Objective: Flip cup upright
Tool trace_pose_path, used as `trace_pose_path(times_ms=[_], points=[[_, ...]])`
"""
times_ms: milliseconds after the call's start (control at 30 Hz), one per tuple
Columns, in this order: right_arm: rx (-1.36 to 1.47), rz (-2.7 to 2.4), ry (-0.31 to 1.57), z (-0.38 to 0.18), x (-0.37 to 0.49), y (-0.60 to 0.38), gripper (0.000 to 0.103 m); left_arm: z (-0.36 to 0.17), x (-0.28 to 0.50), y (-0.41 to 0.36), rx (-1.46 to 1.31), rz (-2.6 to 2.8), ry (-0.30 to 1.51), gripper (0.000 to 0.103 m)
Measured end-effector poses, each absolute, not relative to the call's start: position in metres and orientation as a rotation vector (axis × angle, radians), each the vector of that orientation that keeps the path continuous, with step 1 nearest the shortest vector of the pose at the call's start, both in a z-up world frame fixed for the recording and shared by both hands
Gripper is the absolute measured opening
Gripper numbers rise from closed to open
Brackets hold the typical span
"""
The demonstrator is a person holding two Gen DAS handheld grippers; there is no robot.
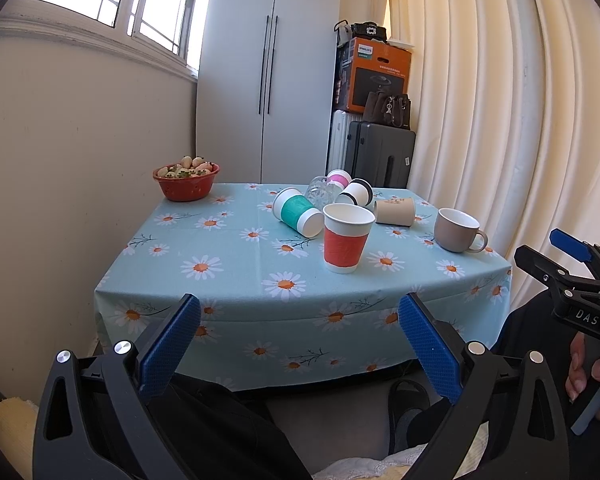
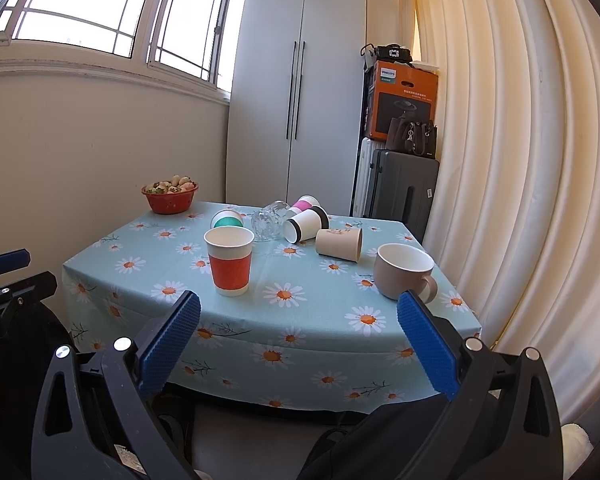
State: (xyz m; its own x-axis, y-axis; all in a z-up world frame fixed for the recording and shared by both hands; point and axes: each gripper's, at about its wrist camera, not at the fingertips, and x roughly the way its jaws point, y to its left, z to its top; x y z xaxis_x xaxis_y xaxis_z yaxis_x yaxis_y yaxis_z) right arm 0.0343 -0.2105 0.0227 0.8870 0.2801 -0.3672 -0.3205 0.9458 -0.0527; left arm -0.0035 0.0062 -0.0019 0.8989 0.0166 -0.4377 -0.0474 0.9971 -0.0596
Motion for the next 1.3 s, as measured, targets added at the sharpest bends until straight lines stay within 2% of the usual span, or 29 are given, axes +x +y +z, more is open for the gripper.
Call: trace_pose_path(times_ms=[1300], points=[[-0.124, 0.314, 0.370, 0.0176, 0.0336, -0.2093, 0.098, -0.0010, -0.0042, 0.0047, -0.059, 0.017, 0.452, 0.096]])
